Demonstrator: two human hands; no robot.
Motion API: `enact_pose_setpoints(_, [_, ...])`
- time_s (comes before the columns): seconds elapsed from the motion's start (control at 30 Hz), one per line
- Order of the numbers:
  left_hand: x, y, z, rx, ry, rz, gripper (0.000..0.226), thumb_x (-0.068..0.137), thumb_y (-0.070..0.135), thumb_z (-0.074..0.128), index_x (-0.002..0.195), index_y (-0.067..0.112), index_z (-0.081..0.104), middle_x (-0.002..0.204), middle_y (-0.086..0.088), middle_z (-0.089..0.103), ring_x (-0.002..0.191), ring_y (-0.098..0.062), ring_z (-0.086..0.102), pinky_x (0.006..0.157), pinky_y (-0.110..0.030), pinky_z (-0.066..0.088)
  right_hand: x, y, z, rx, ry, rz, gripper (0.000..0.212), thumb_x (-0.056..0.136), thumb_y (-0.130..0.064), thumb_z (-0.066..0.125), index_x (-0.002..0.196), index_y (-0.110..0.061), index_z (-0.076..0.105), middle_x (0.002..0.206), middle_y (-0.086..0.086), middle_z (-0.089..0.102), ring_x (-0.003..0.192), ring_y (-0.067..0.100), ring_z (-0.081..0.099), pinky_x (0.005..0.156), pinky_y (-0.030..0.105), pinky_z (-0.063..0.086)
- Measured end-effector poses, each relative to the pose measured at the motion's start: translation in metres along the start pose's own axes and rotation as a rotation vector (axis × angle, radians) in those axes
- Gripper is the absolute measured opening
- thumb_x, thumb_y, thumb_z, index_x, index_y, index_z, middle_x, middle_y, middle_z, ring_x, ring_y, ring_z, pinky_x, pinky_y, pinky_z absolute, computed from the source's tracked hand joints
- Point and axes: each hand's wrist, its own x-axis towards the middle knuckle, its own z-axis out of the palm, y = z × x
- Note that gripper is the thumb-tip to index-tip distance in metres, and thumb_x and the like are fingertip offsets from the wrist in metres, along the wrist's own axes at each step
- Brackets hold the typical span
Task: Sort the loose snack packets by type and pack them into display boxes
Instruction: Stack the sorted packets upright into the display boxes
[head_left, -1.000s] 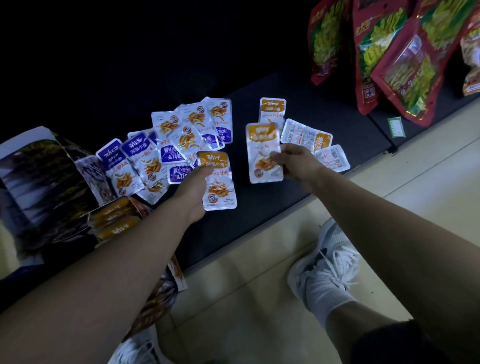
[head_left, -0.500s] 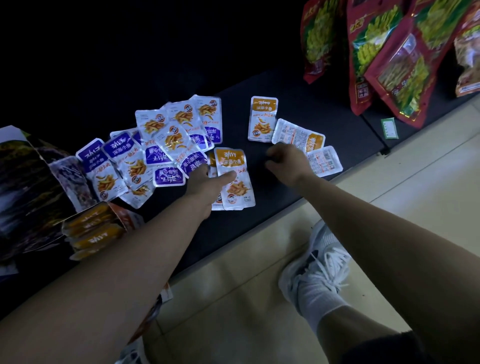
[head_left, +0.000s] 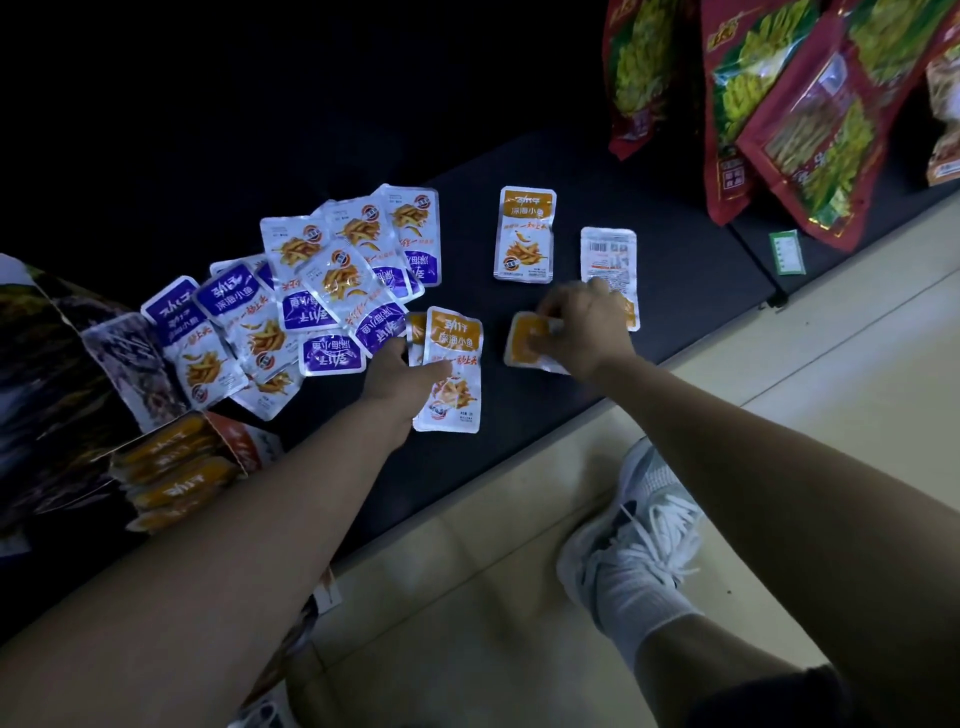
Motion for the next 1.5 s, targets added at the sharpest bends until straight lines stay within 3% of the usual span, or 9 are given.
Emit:
enact_pose_setpoints(0.17, [-0.001, 0.003, -0.002, -0.049, -0.031, 0.016, 0.022, 0.088, 0.002, 0.064, 0.109, 0.008, 0.059, 0.106, -0.01, 0.066, 0.091, -0.026, 0.065, 0.067, -0.03, 0.053, 0.004, -0.031, -0.01, 0.464, -0.229, 0.15, 0.023, 0.089, -0.032, 0.066, 0.083, -0.013, 0.055, 0.078, 0.001, 0.057, 0.073, 0.015, 0.053, 0.062, 0.028, 0.043])
enact_pose_setpoints(0.4, [-0.002, 0.007, 0.002, -0.092, -0.133, -0.015, 0.029, 0.085, 0.008, 0.069, 0.112, 0.012, 0.061, 0.107, -0.008, 0.07, 0.092, -0.022, 0.068, 0.083, -0.04, 0.056, -0.001, -0.042, 0.001, 1.121, -0.633, 0.305, 0.011, 0.093, -0.022, 0.057, 0.098, -0.012, 0.054, 0.097, 0.01, 0.056, 0.085, 0.022, 0.058, 0.085, 0.038, 0.057])
enact_pose_setpoints(0.6, [-0.005, 0.011, -0.009, -0.079, -0.239, -0.034, 0.03, 0.093, 0.011, 0.06, 0.122, 0.012, 0.06, 0.114, -0.01, 0.069, 0.101, -0.027, 0.068, 0.087, -0.045, 0.054, 0.0, -0.031, 0.008, 0.844, -0.479, 0.314, 0.052, 0.075, -0.018, 0.081, 0.118, -0.011, 0.052, 0.107, 0.005, 0.066, 0.095, 0.018, 0.064, 0.067, 0.028, 0.051])
enact_pose_setpoints(0.77, [-0.009, 0.015, -0.005, -0.15, -0.351, -0.061, 0.021, 0.095, 0.029, 0.054, 0.11, 0.019, 0.065, 0.106, -0.01, 0.072, 0.099, -0.031, 0.069, 0.083, -0.046, 0.056, -0.006, -0.035, 0.006, 0.941, -0.542, 0.282, 0.004, 0.088, -0.014, 0.069, 0.089, -0.011, 0.066, 0.081, 0.003, 0.067, 0.068, 0.012, 0.058, 0.059, 0.021, 0.048])
enact_pose_setpoints(0.87, [-0.007, 0.01, 0.002, -0.048, -0.304, 0.087, 0.026, 0.087, 0.008, 0.067, 0.11, 0.017, 0.061, 0.108, -0.008, 0.07, 0.095, -0.023, 0.07, 0.078, -0.035, 0.055, -0.003, -0.031, -0.002, 0.951, -0.494, 0.297, 0.013, 0.091, -0.016, 0.064, 0.08, -0.01, 0.062, 0.071, 0.005, 0.06, 0.061, 0.014, 0.055, 0.058, 0.023, 0.051])
enact_pose_setpoints(1.03, [-0.003, 0.013, 0.014, -0.04, -0.19, 0.127, 0.027, 0.088, 0.001, 0.064, 0.111, 0.016, 0.059, 0.102, 0.001, 0.069, 0.085, -0.008, 0.067, 0.062, -0.017, 0.054, 0.009, 0.003, -0.006, 0.251, 0.006, 0.245, 0.046, 0.091, -0.028, 0.062, 0.134, -0.015, 0.051, 0.138, 0.011, 0.047, 0.125, 0.027, 0.046, 0.099, 0.035, 0.038])
enact_pose_setpoints(1.13, [0.0, 0.015, 0.014, -0.028, -0.157, 0.116, 0.026, 0.088, 0.002, 0.064, 0.104, 0.022, 0.059, 0.095, 0.007, 0.067, 0.081, -0.005, 0.065, 0.054, -0.012, 0.051, 0.009, 0.023, -0.002, -0.009, -0.068, 0.341, 0.077, 0.087, -0.038, 0.066, 0.149, -0.019, 0.024, 0.158, 0.01, 0.016, 0.14, 0.034, 0.023, 0.108, 0.047, 0.028])
enact_pose_setpoints(1.33, [0.007, 0.012, 0.007, 0.013, -0.031, 0.074, 0.041, 0.086, 0.006, 0.068, 0.125, 0.008, 0.055, 0.116, -0.006, 0.066, 0.094, -0.019, 0.065, 0.061, -0.021, 0.05, 0.002, 0.026, 0.005, -0.084, 0.047, 0.036, 0.048, 0.08, -0.027, 0.067, 0.123, -0.01, 0.055, 0.121, 0.015, 0.053, 0.11, 0.033, 0.048, 0.083, 0.037, 0.043])
enact_pose_setpoints(1.5, [0.007, 0.011, 0.0, -0.003, 0.066, 0.043, 0.039, 0.086, 0.003, 0.067, 0.123, 0.001, 0.056, 0.114, -0.011, 0.065, 0.09, -0.023, 0.065, 0.059, -0.025, 0.05, 0.003, 0.023, -0.006, 0.362, 0.065, 0.031, 0.018, 0.084, -0.026, 0.062, 0.078, -0.01, 0.063, 0.094, 0.005, 0.063, 0.081, 0.02, 0.058, 0.07, 0.031, 0.047])
